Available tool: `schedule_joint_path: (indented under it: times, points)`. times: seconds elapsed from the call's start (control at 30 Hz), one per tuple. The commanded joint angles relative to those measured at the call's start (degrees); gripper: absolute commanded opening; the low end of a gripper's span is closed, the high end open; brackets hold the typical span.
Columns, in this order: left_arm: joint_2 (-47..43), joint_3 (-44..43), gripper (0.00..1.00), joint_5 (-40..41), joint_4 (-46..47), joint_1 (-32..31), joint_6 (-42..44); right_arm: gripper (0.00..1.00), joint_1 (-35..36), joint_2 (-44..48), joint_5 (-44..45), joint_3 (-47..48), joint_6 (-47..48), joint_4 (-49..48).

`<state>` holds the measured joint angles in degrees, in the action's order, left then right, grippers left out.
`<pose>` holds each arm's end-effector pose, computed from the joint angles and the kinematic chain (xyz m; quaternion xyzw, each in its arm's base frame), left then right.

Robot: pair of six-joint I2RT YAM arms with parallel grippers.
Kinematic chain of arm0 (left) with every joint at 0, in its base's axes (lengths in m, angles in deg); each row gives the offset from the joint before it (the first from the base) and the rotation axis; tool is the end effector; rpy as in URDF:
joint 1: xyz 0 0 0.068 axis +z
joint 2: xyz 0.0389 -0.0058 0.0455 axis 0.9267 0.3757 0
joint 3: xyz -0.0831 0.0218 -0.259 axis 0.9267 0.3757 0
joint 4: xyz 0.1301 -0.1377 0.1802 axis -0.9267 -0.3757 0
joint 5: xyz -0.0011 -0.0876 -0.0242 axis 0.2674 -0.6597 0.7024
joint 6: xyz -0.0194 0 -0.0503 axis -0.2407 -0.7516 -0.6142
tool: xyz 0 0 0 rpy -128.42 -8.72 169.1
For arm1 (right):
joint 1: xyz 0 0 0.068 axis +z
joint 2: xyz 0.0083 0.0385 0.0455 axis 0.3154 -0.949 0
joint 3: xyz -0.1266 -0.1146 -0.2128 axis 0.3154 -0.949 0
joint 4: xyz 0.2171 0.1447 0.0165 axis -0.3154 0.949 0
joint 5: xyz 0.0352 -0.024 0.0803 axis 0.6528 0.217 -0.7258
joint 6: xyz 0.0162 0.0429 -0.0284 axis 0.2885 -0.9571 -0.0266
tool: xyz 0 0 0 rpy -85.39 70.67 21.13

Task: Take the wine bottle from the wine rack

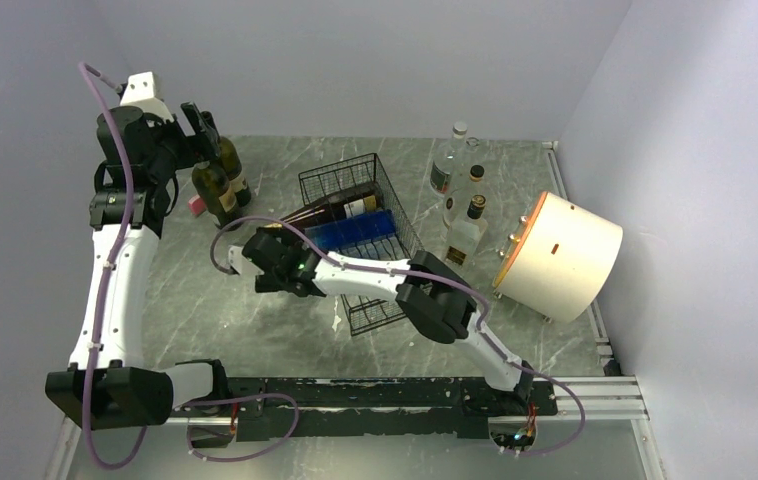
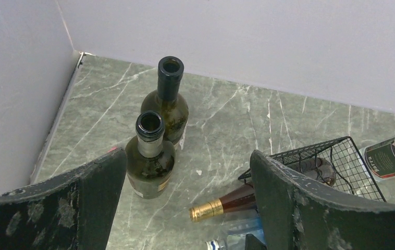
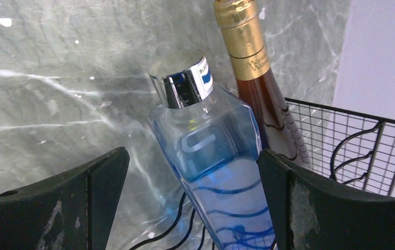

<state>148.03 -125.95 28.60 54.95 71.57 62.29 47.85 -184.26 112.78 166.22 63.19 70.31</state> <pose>0.2642 0.0157 0.4373 -0.0943 0.7742 -0.0557 0.6234 0.2199 0.4619 0.1769 -0.6661 0.6133 -0.1061 0.4110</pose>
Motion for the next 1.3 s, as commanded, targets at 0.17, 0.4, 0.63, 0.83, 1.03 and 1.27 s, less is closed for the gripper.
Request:
schedule_joint_path:
  times: [0.17,0.4,0.63,0.83,1.03,1.27]
  points:
    - [0.49,0.09,0.9,-2.78,1.78,0.83,-1.08,1.0,-0.54,-3.01,5.67,0.69,9.21,-1.71]
    - [0.86,0.16,0.9,-2.99,1.78,0.84,-1.2,1.0,-2.4,-4.79,6.12,2.36,10.74,-1.46]
    - [1.54,0.08,0.9,-3.46,1.74,0.85,-1.24,1.0,-3.38,-4.2,1.77,1.19,11.39,-1.21]
    - [1.84,0.09,0.9,-3.68,1.76,0.93,-1.26,0.89,-3.6,-4.77,-1.46,2.09,11.32,-0.84]
    - [2.19,0.08,0.9,-3.65,1.66,0.98,-1.26,0.69,-3.31,-4.74,-2.68,2.96,10.62,-0.17]
    - [2.33,0.08,0.9,-4.02,1.7,1.08,-1.35,0.56,-0.37,-0.72,-4.54,0.9,10.43,-2.53]
